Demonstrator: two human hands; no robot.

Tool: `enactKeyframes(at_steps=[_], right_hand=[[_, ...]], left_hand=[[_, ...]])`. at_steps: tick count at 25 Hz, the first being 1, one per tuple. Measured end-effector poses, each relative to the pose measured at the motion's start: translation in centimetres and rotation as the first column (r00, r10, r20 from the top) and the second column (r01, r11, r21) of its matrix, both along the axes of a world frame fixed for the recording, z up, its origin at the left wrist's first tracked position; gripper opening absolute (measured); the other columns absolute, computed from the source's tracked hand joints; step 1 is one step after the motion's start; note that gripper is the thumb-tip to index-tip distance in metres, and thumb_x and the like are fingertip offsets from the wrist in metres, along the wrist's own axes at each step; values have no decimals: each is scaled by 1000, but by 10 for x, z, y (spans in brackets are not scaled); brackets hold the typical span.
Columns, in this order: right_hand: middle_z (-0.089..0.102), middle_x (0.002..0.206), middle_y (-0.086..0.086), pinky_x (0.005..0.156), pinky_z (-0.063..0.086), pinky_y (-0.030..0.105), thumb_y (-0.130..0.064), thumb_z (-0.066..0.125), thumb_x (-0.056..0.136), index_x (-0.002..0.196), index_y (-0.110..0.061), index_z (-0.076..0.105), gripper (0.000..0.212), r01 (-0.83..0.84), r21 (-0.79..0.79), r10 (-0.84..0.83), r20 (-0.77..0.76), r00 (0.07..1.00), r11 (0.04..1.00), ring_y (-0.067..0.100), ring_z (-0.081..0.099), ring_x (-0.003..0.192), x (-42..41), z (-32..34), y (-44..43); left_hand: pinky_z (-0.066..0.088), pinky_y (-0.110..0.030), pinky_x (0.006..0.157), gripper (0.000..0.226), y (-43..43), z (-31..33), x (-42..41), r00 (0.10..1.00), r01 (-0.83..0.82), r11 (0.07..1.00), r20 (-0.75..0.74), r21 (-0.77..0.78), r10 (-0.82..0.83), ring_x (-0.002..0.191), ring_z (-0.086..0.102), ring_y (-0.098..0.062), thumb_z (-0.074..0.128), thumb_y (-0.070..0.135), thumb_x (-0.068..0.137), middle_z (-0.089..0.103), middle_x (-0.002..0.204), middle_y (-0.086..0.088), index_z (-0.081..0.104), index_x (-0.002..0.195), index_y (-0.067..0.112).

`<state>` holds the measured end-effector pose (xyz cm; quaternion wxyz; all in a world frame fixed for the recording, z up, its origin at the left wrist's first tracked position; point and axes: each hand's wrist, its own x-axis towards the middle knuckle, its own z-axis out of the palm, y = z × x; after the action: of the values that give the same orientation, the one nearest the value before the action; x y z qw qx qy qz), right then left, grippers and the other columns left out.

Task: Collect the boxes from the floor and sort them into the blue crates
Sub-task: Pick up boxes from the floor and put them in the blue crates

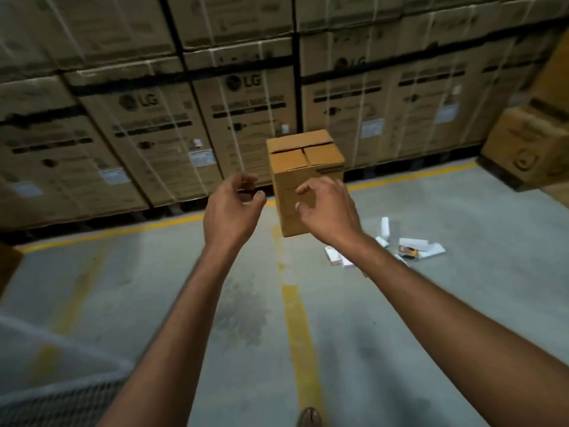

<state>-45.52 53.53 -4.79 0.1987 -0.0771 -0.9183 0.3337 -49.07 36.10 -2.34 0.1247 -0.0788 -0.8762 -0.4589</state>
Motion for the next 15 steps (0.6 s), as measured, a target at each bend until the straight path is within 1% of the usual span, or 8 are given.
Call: enactKeyframes(at_steps=[2, 3, 5, 7, 10, 13, 15], right_hand=[[65, 126, 0, 92, 43, 31, -22, 70, 88, 114, -27, 72, 27, 57, 43, -58, 27, 998, 997, 24, 51, 122, -22, -2, 45], [65, 126, 0, 93, 43, 31, -22, 70, 88, 115, -26, 72, 27, 81, 58, -84, 39, 996, 995, 24, 51, 122, -31, -2, 65], [65, 125, 1, 93, 42, 31, -21, 70, 88, 114, -26, 71, 26, 135, 78, -140, 61, 988, 988, 25, 51, 123, -46, -3, 106], [64, 127, 0, 93, 39, 29, -22, 71, 89, 113, -27, 70, 25, 176, 84, -183, 86, 979, 981, 24, 50, 124, -58, -7, 145], [65, 126, -1, 93, 40, 30, -22, 72, 87, 110, -28, 70, 24, 211, 80, -218, 94, 971, 974, 24, 50, 124, -82, -17, 202], [65, 127, -1, 92, 37, 27, -22, 72, 87, 111, -28, 70, 24, 180, 79, -189, 134, 973, 980, 23, 49, 127, -111, -36, 255], [64, 128, -2, 92, 37, 27, -21, 72, 89, 113, -27, 70, 24, 126, 81, -138, 155, 978, 989, 22, 48, 128, -131, -48, 290]], left_hand=[[57, -32, 77, 32, 41, -8, -36, 997, 67, 998, 25, 18, -68, 93, 69, -8, 67, 23, 89, 73, 110, 11, 69, 120, 29], [59, -35, 78, 33, 60, -10, -52, 994, 100, 994, 44, 39, -102, 93, 69, -9, 67, 23, 89, 72, 112, 10, 68, 121, 29], [62, -43, 80, 33, 100, -9, -83, 982, 163, 983, 80, 82, -170, 92, 68, -5, 67, 25, 89, 70, 114, 12, 68, 121, 32], [63, -46, 78, 32, 138, -9, -108, 975, 195, 977, 94, 88, -203, 91, 65, -1, 67, 24, 90, 68, 115, 15, 67, 121, 32], [62, -47, 78, 26, 197, -15, -139, 965, 234, 970, 106, 64, -240, 90, 65, -3, 65, 16, 91, 65, 106, 17, 68, 111, 33], [61, -44, 75, 24, 250, -31, -164, 960, 244, 969, 131, 34, -246, 87, 67, -8, 63, 13, 90, 69, 107, 13, 68, 101, 34], [58, -40, 69, 23, 284, -46, -181, 966, 201, 979, 157, 37, -204, 81, 66, -9, 63, 13, 89, 70, 105, 12, 68, 99, 33]])
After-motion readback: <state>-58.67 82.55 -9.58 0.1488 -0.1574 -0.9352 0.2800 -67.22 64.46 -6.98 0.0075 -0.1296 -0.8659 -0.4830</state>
